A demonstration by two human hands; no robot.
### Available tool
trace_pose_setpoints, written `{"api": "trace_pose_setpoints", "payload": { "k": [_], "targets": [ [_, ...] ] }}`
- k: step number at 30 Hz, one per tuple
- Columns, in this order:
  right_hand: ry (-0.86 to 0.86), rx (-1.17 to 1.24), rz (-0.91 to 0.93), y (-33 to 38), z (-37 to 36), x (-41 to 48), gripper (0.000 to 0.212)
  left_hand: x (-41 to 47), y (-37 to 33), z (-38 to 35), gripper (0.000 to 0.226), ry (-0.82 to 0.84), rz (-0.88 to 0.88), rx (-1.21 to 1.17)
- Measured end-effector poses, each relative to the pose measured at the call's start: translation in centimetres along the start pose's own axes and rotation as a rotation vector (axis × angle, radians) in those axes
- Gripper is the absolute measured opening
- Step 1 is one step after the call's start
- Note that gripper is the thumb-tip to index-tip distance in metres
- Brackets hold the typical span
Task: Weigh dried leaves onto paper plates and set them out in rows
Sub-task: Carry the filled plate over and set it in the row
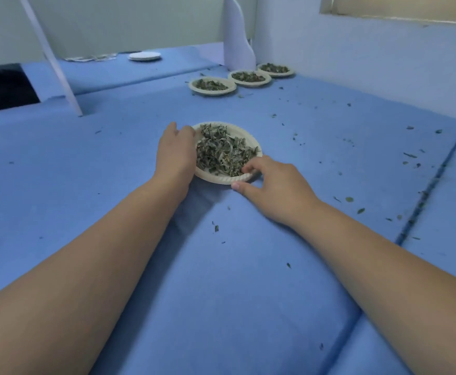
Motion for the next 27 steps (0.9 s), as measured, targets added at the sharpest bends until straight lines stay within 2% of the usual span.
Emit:
{"api": "trace_pose_setpoints", "payload": {
  "k": [2, 5, 8, 12, 16, 20, 27],
  "targets": [
    [-0.023, 0.010, 0.004, 0.5, -1.3, 2.5, 0.037, 1.3, 0.1, 1.2, 0.030, -0.087, 0.023, -0.075],
    [-0.042, 0.022, 0.004, 1.1, -3.5, 6.7, 0.039, 1.8, 1.0, 2.7, 0.053, -0.225, 0.024, -0.222],
    [-0.033, 0.000, 0.021, 1.8, -5.8, 11.2, 0.043, 2.9, 2.1, 3.1, 0.049, -0.260, 0.061, -0.378],
    [-0.023, -0.048, 0.035, 3.2, -8.7, 16.8, 0.045, 5.1, 2.5, 3.1, 0.022, -0.139, 0.231, -0.897],
    [0.012, -0.099, 0.053, 4.5, -10.9, 21.2, 0.046, 5.3, 2.7, 2.5, 0.034, 0.023, 0.290, -1.151],
    [0.013, -0.117, 0.022, 4.7, -12.3, 24.6, 0.047, 5.6, 2.9, 2.3, 0.035, 0.063, 0.340, -1.239],
    [0.019, -0.091, -0.027, 4.4, -13.6, 28.3, 0.054, 5.4, 2.8, 1.5, 0.036, 0.113, 0.372, -1.235]
  ]
}}
Point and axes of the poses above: each hand's wrist, its own x-axis towards the middle knuckle, its own z-axis out of the back of the hand, y = z × x, the point moved 4 cm from there along x, towards the middle knuckle, and after that the axes turned 8 degrees about x, right-handed, at the moved point
